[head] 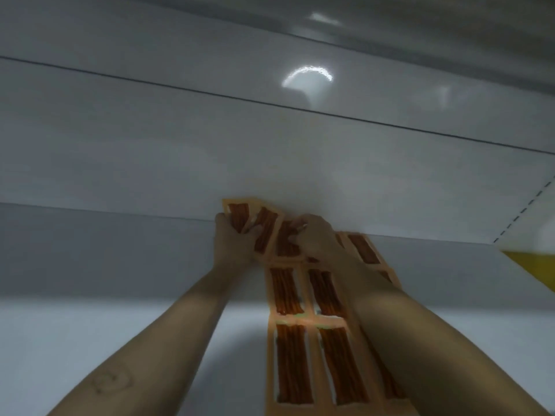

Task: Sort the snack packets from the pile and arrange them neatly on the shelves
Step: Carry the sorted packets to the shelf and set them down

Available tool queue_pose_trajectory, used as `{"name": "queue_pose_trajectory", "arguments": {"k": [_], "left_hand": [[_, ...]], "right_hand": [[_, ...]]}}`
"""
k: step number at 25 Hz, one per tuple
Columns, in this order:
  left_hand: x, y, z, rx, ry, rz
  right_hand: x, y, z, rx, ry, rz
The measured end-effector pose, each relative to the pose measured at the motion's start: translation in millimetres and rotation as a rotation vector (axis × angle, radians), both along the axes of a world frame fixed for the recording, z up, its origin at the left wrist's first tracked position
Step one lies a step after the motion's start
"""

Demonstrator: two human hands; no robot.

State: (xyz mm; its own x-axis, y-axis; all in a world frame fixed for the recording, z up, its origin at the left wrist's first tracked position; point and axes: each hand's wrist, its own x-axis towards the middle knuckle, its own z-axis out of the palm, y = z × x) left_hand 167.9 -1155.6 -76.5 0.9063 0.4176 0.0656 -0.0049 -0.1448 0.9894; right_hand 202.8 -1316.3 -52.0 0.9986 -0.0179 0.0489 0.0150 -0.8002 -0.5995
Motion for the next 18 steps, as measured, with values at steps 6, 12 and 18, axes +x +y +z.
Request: {"name": "queue_pose_trajectory", "arguments": {"k": [6, 12, 18], "left_hand": [[4, -4, -6, -0.099, -0.015, -0.026], [1, -5, -4, -0.322, -0.064, -0.072], [-16, -14, 22, -0.279, -0.085, -0.26]], "right_hand": [[-7, 3, -2, -0.233, -0.065, 0.091], [-22, 7, 24, 0.42, 0.023, 0.019], [-18, -17, 47, 0.477, -0.092, 0.012]]}}
